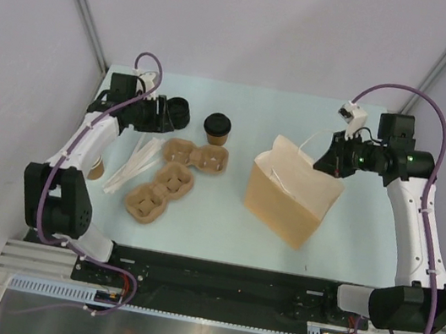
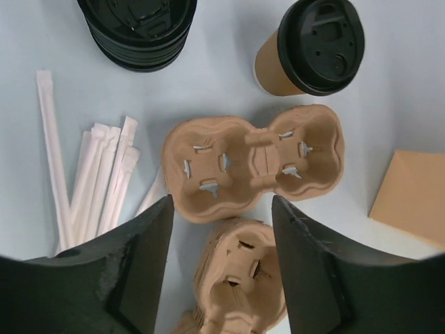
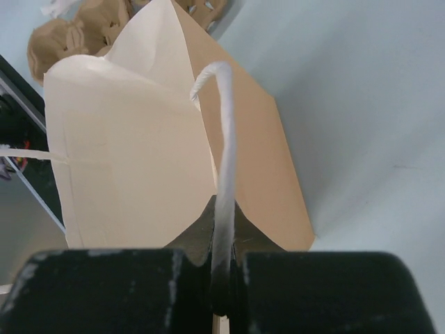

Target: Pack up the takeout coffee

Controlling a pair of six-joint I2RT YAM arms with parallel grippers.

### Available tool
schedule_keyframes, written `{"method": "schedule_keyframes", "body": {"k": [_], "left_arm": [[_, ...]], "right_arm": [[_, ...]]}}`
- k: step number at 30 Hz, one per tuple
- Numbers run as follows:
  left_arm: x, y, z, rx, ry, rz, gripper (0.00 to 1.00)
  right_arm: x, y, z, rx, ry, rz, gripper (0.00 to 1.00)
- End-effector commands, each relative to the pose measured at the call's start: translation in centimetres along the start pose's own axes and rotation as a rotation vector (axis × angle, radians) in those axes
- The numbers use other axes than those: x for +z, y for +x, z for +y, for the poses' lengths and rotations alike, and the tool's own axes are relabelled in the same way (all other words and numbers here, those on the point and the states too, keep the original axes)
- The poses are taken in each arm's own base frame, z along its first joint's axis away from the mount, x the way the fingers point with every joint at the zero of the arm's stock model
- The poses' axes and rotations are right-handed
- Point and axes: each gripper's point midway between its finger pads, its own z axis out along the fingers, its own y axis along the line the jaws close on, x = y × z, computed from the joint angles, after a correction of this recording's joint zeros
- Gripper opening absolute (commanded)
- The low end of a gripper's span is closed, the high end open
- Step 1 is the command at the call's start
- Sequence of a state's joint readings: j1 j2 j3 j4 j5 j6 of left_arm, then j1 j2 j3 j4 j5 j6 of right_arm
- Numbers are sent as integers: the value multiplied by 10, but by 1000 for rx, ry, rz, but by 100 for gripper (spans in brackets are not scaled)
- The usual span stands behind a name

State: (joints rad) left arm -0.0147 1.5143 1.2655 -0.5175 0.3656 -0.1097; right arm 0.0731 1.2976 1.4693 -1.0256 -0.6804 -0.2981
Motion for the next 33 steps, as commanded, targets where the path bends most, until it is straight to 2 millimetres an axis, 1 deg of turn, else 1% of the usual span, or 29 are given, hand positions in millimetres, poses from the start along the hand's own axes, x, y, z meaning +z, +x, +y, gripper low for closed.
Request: {"method": "schedule_keyframes", "body": {"k": [1,2,4,5,7,8,11,12,14,15,16,17,19,20,23,24,25,26,27,28,29,30,31,32,33], "left_arm": [[21,6,9,-84,-25,-1,60],[25,8,11,-91,-21,7,58],[33,15,14,-96,-14,25,56],[35,17,14,-99,-11,31,55],[39,20,14,-104,0,46,54],[39,19,12,-103,8,44,54],[37,16,11,-94,14,41,55],[36,17,10,-93,14,42,55],[34,16,11,-86,9,43,55],[34,17,10,-87,12,46,56],[33,18,10,-87,13,49,56],[34,20,11,-89,10,53,57],[34,21,10,-92,20,53,59],[34,22,9,-92,23,53,59],[32,22,7,-86,34,54,59],[31,22,7,-83,33,54,59],[30,21,6,-77,36,57,59],[30,21,6,-72,36,57,59],[28,21,5,-70,37,60,59],[28,20,5,-63,40,60,59],[28,21,5,-62,40,63,59],[27,20,4,-60,44,60,60],[27,20,4,-56,47,59,59],[27,20,3,-56,50,60,60],[27,20,3,-56,52,58,60]], "right_arm": [[-8,-6,3,127,9,-62,0],[-9,-7,-1,162,27,-72,0],[-10,-6,-7,273,58,-80,0],[-14,-5,-15,307,77,-89,0],[-14,0,-16,424,82,-89,0],[-18,1,-18,462,94,-102,0],[-20,8,-16,587,96,-106,0],[-24,9,-13,602,96,-120,0],[-27,15,-5,638,86,-124,0],[-31,15,2,631,79,-140,0],[-32,17,8,641,61,-139,4],[-31,23,10,657,53,-131,38],[-38,21,15,621,63,-156,76],[-41,20,13,579,74,-168,99],[-52,18,14,478,87,-181,100],[-61,9,13,377,109,-200,100],[-64,9,8,346,126,-186,100],[-70,4,7,288,137,-190,100],[-82,-10,3,161,173,-211,100],[-90,-17,1,116,197,-217,99],[-91,-24,-6,79,205,-209,99],[-106,-44,-4,-40,235,-245,100],[-111,-53,-8,-69,256,-256,100],[-112,-62,-16,-95,267,-257,100],[-116,-73,-15,-143,266,-276,100]]}}
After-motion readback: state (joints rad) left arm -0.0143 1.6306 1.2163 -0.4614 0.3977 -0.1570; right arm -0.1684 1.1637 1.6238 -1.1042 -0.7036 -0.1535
